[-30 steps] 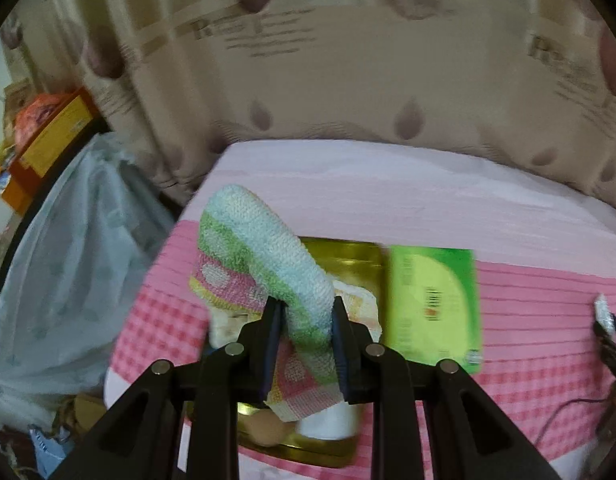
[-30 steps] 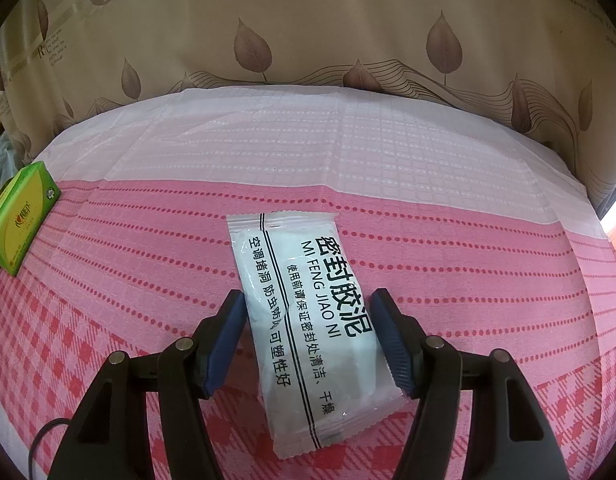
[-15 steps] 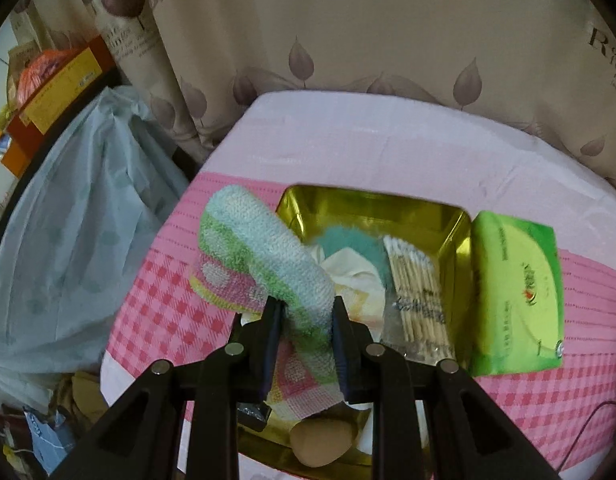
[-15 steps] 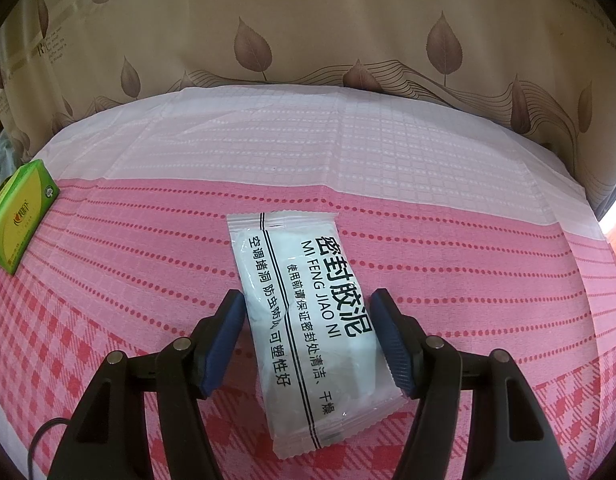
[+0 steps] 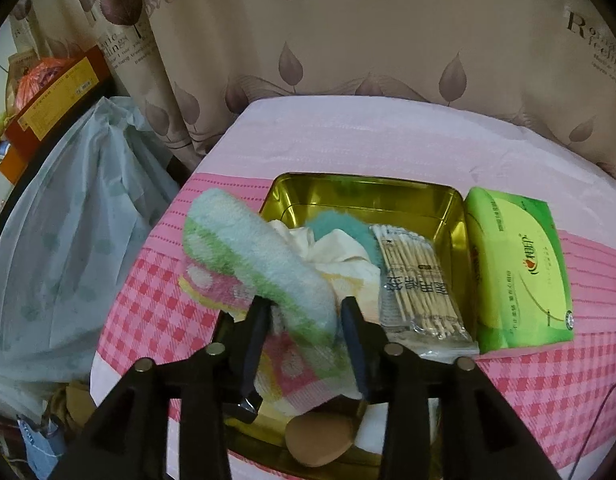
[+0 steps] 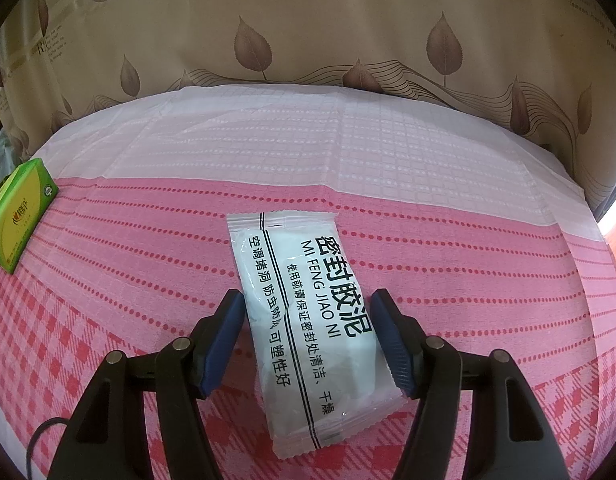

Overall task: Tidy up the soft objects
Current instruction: 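Carry the patterned sock with the left gripper into the tray and release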

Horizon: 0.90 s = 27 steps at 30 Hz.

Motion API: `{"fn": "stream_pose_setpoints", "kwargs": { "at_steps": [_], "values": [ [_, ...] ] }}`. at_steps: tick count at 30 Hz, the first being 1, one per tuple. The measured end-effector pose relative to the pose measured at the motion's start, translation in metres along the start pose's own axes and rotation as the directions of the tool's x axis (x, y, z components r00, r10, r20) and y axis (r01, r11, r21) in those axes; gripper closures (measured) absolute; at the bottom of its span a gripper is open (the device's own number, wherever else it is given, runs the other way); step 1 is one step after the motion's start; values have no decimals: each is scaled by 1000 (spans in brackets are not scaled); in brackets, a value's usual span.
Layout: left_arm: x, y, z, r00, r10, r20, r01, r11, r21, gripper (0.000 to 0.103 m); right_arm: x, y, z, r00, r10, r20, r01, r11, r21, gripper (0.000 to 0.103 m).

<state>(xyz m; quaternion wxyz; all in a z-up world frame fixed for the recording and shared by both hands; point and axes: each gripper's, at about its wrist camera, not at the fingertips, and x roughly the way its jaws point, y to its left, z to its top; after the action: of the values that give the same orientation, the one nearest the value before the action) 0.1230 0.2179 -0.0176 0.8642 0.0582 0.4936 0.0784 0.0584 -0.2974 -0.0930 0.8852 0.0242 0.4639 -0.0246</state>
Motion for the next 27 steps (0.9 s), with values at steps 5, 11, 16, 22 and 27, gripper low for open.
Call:
{"fn": "stream_pose_setpoints", "kwargs": {
  "at_steps": [5,11,16,22,27],
  "values": [
    [-12,-2,-6,1000,-17,23,17,1000,3,55,-1,-1,-1,1000,-4,0,4,1000,-2,41],
    [-39,-1,-16,994,12,106,-13,1000,4,55,0,-2,0,1000,-6,0,6,1000,-5,41],
    [-61,-8,-28,981,55,185,-62,998,28,52,-1,-1,-1,1000,-8,1,8,1000,-5,41],
    [-69,-21,-45,972,68,226,-79,996,39,51,0,-2,0,1000,-12,2,12,1000,-10,43],
    [-65,-23,-54,974,71,214,-78,997,22,50,-2,1,-2,1000,-18,8,18,999,-29,48]
  ]
}}
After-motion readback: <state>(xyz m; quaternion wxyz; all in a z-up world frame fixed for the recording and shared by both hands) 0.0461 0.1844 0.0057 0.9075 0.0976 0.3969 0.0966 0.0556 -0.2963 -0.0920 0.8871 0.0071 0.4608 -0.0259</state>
